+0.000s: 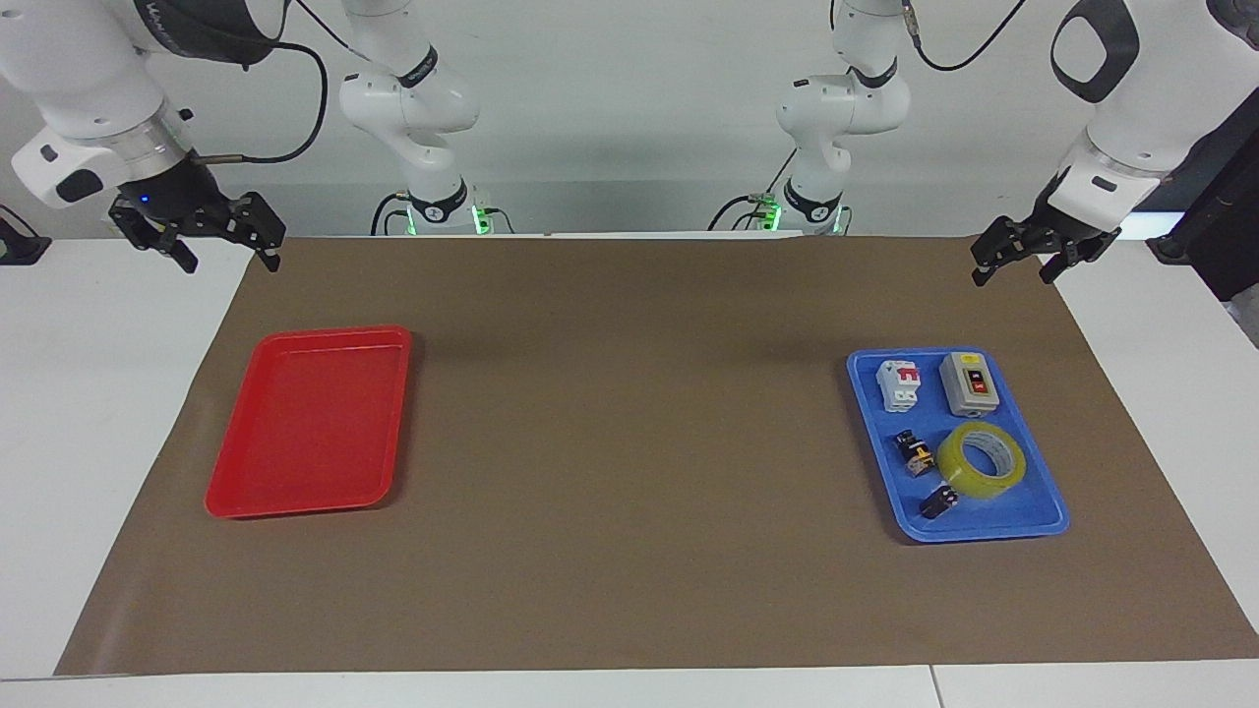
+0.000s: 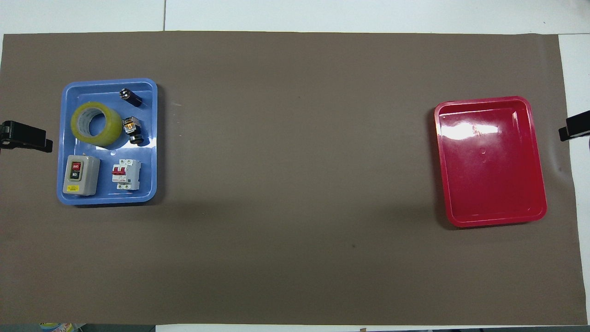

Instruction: Place and move tape with both arms

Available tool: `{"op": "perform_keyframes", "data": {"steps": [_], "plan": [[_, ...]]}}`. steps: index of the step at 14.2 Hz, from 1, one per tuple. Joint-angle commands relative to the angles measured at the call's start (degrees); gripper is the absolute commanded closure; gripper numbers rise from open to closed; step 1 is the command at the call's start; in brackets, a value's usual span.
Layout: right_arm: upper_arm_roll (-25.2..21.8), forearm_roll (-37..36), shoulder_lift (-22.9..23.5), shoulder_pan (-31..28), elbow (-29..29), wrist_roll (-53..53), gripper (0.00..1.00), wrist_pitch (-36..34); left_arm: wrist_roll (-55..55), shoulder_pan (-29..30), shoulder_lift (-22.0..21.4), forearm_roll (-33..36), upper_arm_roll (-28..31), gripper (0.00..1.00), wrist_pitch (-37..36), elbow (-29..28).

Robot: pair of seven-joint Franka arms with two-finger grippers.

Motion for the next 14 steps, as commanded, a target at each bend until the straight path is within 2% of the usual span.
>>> {"op": "perform_keyframes", "data": {"steps": [1,14], "plan": [[0.37,0.39,-0.56,-0.57,-0.51,0.07,0.00,0.60,0.22,-0.34,-1.41,0.64,0.07,0.00,0.43,-1.45],[0.37,0.48,-0.56,-0.66,-0.51,-0.02,0.00,0.51,-1.63,-0.17,-1.67,0.64,-0.02,0.00,0.78,-1.72]]}}
